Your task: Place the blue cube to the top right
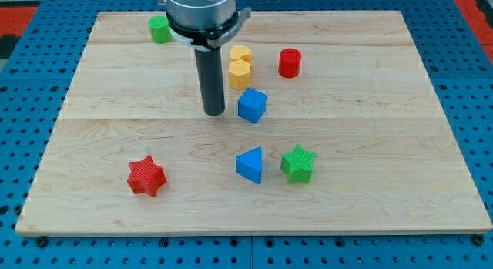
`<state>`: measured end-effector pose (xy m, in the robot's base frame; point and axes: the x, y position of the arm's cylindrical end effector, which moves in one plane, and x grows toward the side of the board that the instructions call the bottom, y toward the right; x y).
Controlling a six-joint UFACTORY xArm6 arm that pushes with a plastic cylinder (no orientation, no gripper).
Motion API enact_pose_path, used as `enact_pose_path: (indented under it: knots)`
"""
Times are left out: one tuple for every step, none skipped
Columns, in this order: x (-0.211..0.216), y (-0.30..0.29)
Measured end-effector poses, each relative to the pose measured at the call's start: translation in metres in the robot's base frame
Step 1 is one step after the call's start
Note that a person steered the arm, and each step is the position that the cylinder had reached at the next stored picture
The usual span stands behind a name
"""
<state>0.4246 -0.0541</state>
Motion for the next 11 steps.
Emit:
enact_pose_path:
  knots:
    - [0.0, 0.07]
    - [0.0, 0.134]
    - [0.01, 0.178]
    - [0.003, 0.206]
    - [0.001, 0.242]
    - [-0.064, 0.247]
    - [-0.127, 0.247]
    - [-0.147, 0.247]
    - [-0.171, 0.247]
    - [-0.157, 0.249]
    - [-0.1, 0.241]
